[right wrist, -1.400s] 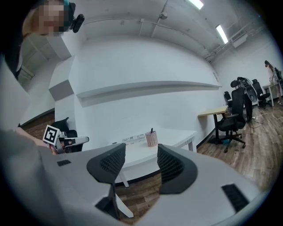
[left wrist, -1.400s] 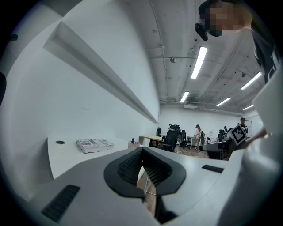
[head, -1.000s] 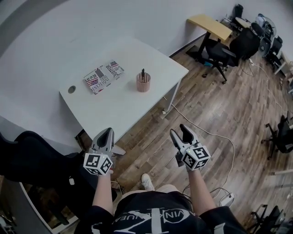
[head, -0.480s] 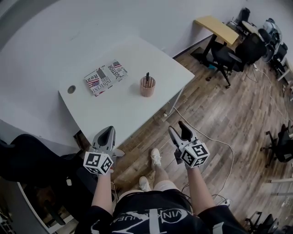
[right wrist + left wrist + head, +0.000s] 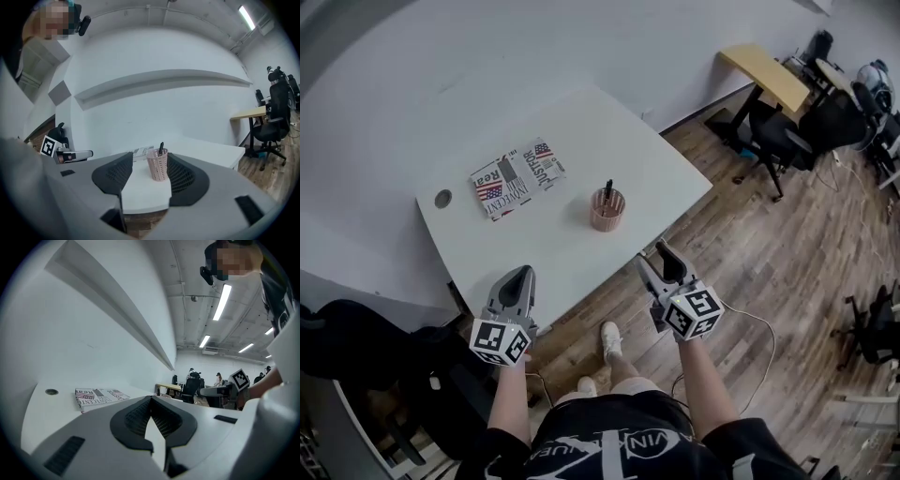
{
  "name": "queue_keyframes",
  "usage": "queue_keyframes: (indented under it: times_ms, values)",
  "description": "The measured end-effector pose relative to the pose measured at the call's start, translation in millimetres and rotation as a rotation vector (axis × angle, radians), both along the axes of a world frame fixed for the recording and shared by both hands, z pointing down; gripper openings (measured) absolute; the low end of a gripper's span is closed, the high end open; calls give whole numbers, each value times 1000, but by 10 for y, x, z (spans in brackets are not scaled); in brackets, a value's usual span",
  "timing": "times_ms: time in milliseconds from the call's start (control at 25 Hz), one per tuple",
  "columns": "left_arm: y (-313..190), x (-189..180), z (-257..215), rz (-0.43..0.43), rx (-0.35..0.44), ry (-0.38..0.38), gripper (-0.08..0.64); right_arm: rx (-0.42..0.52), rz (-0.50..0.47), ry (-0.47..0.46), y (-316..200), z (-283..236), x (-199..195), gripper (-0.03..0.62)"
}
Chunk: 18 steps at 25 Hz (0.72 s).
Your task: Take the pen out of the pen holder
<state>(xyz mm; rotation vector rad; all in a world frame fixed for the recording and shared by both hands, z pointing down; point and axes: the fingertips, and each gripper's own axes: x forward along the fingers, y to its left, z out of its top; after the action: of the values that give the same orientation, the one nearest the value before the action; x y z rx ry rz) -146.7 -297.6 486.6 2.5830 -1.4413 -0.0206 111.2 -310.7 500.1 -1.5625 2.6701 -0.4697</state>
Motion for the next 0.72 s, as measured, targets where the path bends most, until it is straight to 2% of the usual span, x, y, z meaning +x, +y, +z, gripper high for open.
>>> queue_keyframes:
  times_ms: [720]
  values:
    - [-888,154,199,-65,-49,-35,14,-41,-175,56,-1382,133,-242,218]
